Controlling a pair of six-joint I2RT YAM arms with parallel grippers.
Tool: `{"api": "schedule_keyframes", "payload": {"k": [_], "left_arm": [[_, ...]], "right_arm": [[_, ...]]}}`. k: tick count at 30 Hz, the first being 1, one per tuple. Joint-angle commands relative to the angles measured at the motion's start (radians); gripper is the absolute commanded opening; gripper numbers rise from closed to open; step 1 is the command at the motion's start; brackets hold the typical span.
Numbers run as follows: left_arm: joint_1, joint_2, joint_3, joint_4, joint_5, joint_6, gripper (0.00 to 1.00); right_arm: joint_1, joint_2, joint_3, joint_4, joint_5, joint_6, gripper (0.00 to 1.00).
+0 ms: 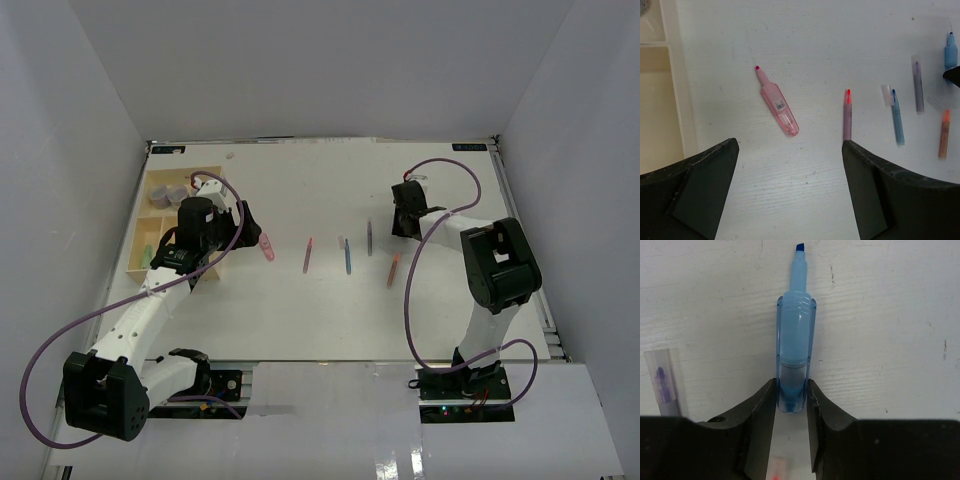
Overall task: Sort the stationery into containers
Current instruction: Pick up the pen from the center of the board, then close the pen cap on the pen.
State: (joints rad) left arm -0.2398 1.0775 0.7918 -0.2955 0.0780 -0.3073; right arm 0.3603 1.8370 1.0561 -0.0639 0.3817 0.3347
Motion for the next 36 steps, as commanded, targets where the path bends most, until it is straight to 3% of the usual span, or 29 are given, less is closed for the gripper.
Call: {"api": "schedule_keyframes", "payload": {"k": [1, 5, 10, 21, 26, 30, 36], "left_arm": [[-0.004, -0.004, 0.011, -0.008, -0.001, 0.008, 0.95], [-0.004, -0.007, 0.009, -0.005, 0.003, 0.008, 0.95], [-0.004, -0.008, 0.009, -0.002, 0.017, 0.008, 0.95], [-0.004, -0.004, 0.024, 0.036, 0.187, -0.001, 0.96], [-0.004, -0.002, 0.066, 0.039, 0.293, -0.042, 0.96], [-0.009, 0.016, 0.073, 0.055, 0.414, -0.122, 0.96], [-0.068, 0.048, 0.052, 0.163, 0.479, -0.275, 0.97]], "right_arm": [[0.002, -0.013, -0.033, -0.079, 0.002, -0.008, 0.33], [0.002, -0.025, -0.034, -0.083, 0.009, -0.020, 0.21], [0.008, -0.073, -0.036, -0.091, 0.023, -0.054, 0.17], [0.097, -0.310, -0.004, -0.111, -0.044, -0.256, 0.15], [0.176, -0.436, 0.059, -0.151, -0.153, -0.330, 0.12], [0.238, -0.487, 0.122, -0.191, -0.265, -0.376, 0.12], [0.313, -0.486, 0.240, -0.243, -0.340, -0.388, 0.14]]}}
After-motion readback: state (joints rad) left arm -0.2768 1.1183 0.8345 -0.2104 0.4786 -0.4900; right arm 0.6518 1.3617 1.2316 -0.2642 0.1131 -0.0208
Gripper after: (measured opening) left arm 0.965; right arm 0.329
